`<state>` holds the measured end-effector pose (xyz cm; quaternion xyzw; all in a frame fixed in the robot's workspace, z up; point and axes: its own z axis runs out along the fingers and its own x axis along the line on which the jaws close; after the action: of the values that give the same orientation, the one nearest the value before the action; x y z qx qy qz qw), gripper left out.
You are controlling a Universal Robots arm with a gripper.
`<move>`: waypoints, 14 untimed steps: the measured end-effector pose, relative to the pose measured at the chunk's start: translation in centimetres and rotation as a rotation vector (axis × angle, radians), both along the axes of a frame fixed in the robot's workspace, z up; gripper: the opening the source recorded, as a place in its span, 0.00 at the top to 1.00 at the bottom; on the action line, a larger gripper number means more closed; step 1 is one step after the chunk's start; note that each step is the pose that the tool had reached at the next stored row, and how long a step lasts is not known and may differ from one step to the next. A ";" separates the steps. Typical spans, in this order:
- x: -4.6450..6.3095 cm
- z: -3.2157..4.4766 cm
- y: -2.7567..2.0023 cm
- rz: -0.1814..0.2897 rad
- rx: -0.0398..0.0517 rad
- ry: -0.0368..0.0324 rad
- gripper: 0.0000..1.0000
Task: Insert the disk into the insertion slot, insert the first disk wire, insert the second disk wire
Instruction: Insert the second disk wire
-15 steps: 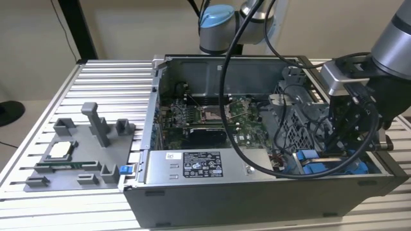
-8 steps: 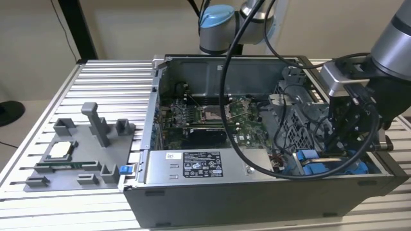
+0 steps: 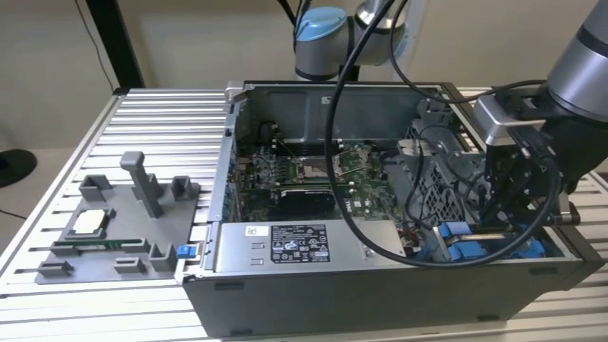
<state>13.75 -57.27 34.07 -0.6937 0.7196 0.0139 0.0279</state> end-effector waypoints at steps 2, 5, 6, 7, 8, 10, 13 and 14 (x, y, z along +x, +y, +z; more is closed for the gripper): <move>0.0 -0.15 -0.01 0.001 -0.0005 -0.0001 1.00; 0.0 -0.54 -0.01 0.001 -0.0020 0.0001 1.00; 0.0 -0.68 -0.01 0.001 -0.0015 0.0001 1.00; 0.0 -0.81 0.00 0.001 -0.0007 0.0000 1.00; 0.0 -0.89 0.00 0.001 -0.0003 0.0000 1.00; 0.0 -1.00 0.01 0.001 -0.0017 0.0000 1.00; 0.0 -1.04 0.04 0.001 -0.0025 0.0000 1.00; 0.0 -1.04 0.04 0.001 -0.0027 -0.0001 1.00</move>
<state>13.75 -57.23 33.03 -0.6941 0.7193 0.0129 0.0269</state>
